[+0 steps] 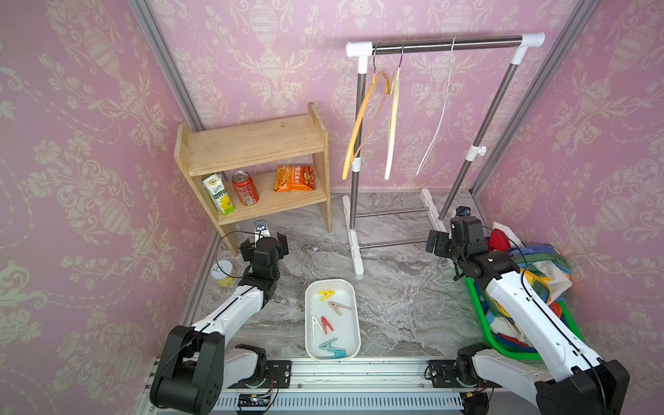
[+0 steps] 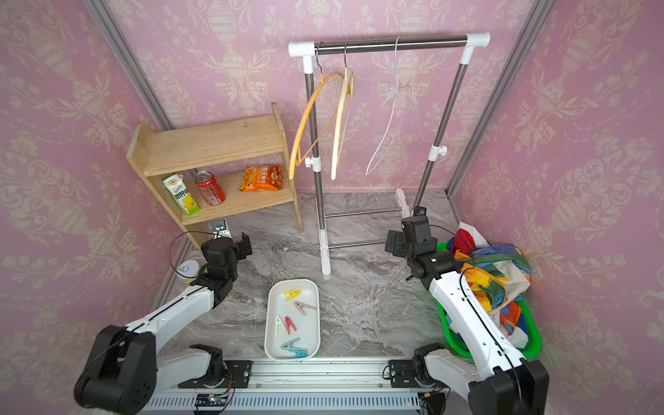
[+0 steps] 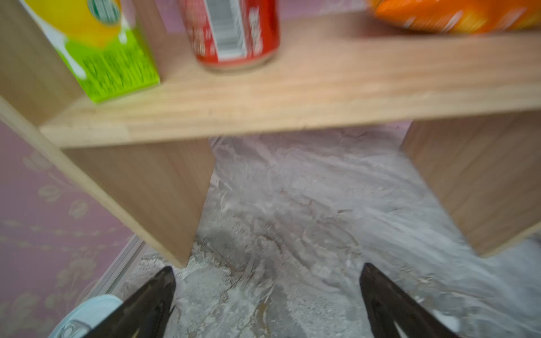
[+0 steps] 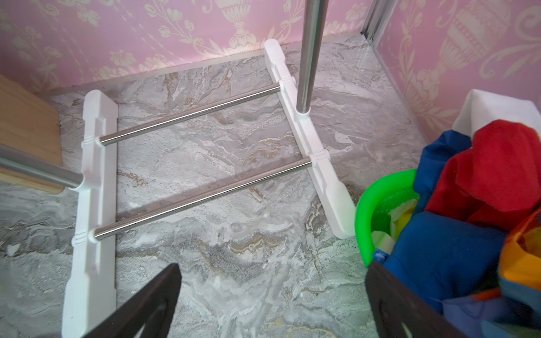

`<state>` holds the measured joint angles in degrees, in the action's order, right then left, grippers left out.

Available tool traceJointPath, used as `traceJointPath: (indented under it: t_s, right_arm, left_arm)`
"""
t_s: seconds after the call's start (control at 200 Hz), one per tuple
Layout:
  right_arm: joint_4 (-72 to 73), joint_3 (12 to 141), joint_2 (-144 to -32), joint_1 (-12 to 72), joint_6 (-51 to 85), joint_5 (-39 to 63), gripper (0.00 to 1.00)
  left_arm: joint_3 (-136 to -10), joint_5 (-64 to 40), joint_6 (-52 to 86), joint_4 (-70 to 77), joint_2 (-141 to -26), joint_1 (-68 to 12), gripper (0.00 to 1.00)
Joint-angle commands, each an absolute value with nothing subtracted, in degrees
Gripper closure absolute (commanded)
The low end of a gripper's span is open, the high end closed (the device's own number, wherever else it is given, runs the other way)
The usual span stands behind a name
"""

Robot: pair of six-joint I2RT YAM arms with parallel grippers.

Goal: Remove the clothespins securing jackets to the hanger
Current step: Place the hanger on the clothesline, then reset both arms

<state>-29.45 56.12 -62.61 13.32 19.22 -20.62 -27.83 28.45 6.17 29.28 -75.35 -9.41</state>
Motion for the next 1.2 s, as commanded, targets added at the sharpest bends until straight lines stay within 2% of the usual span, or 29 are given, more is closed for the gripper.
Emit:
traceJointPath:
  t_s: [0.0, 0.05, 0.125, 0.295, 0.365, 0.515, 0.615, 0.755, 0.851, 1.056, 1.196]
  right_arm:
    - [-25.2, 54.2, -60.4, 14.1, 17.3, -27.7, 0.00]
    - [-24.4, 53.3, -59.8, 14.2, 16.9, -29.0, 0.00]
    - [-24.1, 52.5, -58.7, 14.5, 15.9, -31.0, 0.00]
    - [-26.7, 51.7, -56.9, 14.5, 15.6, -34.9, 0.00]
    - [-24.1, 48.8, -56.3, 14.5, 14.6, -35.8, 0.00]
    - [-12.6, 41.0, -56.2, 14.5, 11.9, -35.2, 0.00]
    - [-6.5, 38.9, -58.7, 14.5, 9.1, -33.6, 0.00]
    - [-3.0, 40.1, -64.1, 14.5, 6.4, -33.0, 0.00]
    - [0.5, 39.8, -66.2, 14.5, 5.6, -33.1, 0.00]
    - [7.4, 38.6, -70.1, 14.2, 2.6, -30.5, 0.00]
    - [12.6, 38.3, -76.1, 13.3, 1.9, -27.8, 0.00]
  left_arm:
    - [-24.8, 30.4, 3.6, 54.5, -85.9, -8.5, 0.01]
    - [-26.0, 29.1, 1.1, 58.6, -89.6, -8.4, 0.01]
    - [-27.4, 26.1, 0.4, 55.5, -89.9, -8.4, 0.01]
    - [-29.8, 19.3, 2.9, 32.9, -75.0, -8.4, 0.01]
    - [-27.5, 21.5, 1.8, 28.9, -70.8, -8.2, 0.01]
    - [-15.9, 21.5, 0.8, 40.7, -71.2, -5.7, 0.01]
    - [-12.0, 25.3, 2.0, 58.7, -78.8, -4.5, 0.01]
    - [-15.2, 22.1, -1.1, 69.4, -92.1, -3.8, 0.01]
    - [-16.2, 20.3, -1.5, 70.4, -95.9, -3.7, 0.01]
    - [-19.4, 18.6, 0.5, 61.0, -94.1, -2.5, 0.01]
    - [-19.6, 16.5, 2.4, 60.2, -93.9, -0.2, 0.01]
